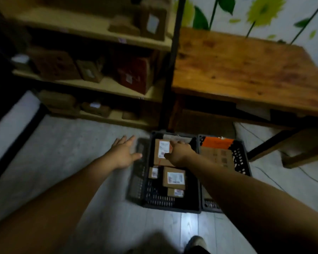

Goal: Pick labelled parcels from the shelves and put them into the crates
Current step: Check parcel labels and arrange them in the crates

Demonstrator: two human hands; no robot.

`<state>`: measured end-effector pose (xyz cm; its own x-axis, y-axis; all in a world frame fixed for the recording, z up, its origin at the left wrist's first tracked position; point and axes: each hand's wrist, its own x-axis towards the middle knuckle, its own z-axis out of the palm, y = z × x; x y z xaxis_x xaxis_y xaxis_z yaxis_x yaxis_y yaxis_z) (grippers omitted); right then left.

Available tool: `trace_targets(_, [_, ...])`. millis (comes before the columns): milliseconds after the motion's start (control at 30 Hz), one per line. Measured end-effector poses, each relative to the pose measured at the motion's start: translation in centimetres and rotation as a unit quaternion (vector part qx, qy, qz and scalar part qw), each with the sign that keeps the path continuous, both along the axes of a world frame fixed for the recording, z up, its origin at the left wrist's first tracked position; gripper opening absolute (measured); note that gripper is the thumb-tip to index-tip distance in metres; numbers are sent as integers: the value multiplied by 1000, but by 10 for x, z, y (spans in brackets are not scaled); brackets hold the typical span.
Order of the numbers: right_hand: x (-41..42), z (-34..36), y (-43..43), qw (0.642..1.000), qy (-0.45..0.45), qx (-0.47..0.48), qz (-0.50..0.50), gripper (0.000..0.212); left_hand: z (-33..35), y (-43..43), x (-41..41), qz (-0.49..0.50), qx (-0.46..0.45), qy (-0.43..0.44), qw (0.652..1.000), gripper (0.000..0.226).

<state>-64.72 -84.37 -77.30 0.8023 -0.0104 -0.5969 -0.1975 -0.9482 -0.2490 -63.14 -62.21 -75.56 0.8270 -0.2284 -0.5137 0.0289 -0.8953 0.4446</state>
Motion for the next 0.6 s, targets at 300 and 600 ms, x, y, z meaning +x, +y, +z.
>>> trace_targets(300, [86, 169, 85, 989, -132, 59, 26, 60, 158, 88, 76, 37, 18, -110, 993, 83])
trace_targets(600, [211, 220, 124, 983, -168, 74, 20, 58, 226, 119, 195, 32, 29, -138, 990, 81])
